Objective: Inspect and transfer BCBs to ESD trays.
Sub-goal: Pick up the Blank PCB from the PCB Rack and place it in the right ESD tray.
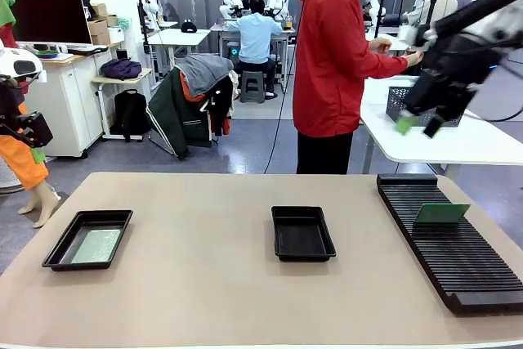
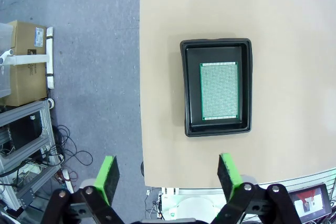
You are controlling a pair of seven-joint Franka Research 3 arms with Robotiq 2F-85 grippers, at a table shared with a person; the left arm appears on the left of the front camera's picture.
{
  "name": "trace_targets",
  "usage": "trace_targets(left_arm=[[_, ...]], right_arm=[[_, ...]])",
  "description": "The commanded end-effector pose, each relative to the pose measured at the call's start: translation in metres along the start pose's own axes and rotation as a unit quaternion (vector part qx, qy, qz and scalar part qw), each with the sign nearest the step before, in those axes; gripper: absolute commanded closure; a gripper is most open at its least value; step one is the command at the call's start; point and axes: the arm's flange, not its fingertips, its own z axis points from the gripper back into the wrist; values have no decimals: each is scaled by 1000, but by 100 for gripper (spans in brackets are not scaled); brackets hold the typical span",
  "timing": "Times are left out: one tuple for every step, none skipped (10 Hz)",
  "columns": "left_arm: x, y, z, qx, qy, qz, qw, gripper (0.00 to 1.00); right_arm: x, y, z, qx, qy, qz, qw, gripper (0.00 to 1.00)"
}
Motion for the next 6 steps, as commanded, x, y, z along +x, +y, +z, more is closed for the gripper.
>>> trace_targets(left_arm=[[-1, 1, -2, -3, -1, -2, 1000, 0], [-1, 1, -2, -3, -1, -2, 1000, 0], [-1, 1, -2, -3, -1, -2, 1000, 0], [-1, 1, -2, -3, -1, -2, 1000, 0], [-1, 1, -2, -3, -1, -2, 1000, 0], [-1, 1, -2, -3, -1, -2, 1000, 0]], right_arm=[[-16, -24, 27, -24, -6, 90, 996, 0], [-29, -36, 45, -40, -12, 149, 988, 0], [-37, -42, 55, -42, -11, 195, 980, 0], [-47, -50, 67, -68, -1, 271, 960, 0], [-54, -52, 76, -81, 11, 334, 939, 0], [-58, -54, 81, -86, 26, 375, 923, 0]])
